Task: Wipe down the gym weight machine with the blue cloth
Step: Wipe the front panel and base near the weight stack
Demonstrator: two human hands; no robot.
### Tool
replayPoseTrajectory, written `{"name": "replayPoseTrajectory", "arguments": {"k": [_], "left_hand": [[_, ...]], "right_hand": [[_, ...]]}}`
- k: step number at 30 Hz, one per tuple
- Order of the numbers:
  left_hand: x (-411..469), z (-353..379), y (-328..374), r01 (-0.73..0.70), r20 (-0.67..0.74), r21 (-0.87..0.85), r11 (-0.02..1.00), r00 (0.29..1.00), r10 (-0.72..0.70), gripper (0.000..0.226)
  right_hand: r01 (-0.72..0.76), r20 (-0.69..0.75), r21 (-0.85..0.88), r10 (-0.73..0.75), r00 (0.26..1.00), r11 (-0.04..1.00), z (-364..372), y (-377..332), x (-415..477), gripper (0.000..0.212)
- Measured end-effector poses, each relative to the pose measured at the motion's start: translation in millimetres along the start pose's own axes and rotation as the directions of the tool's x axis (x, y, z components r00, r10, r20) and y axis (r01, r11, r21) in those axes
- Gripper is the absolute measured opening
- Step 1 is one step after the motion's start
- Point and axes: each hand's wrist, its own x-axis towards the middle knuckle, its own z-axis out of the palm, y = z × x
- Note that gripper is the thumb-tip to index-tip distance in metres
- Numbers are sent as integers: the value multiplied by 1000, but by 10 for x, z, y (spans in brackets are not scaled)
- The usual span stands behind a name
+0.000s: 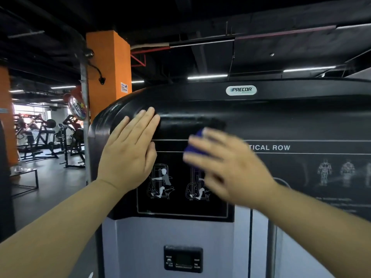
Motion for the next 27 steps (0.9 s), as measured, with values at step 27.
{"name": "replayPoseTrajectory", "arguments": {"k": [27], "left_hand": [[-41, 15, -15, -31, -23, 16, 999, 999, 31, 52]], "right_hand": [[299, 234, 34, -298, 925, 954, -57, 83, -383, 43]]}}
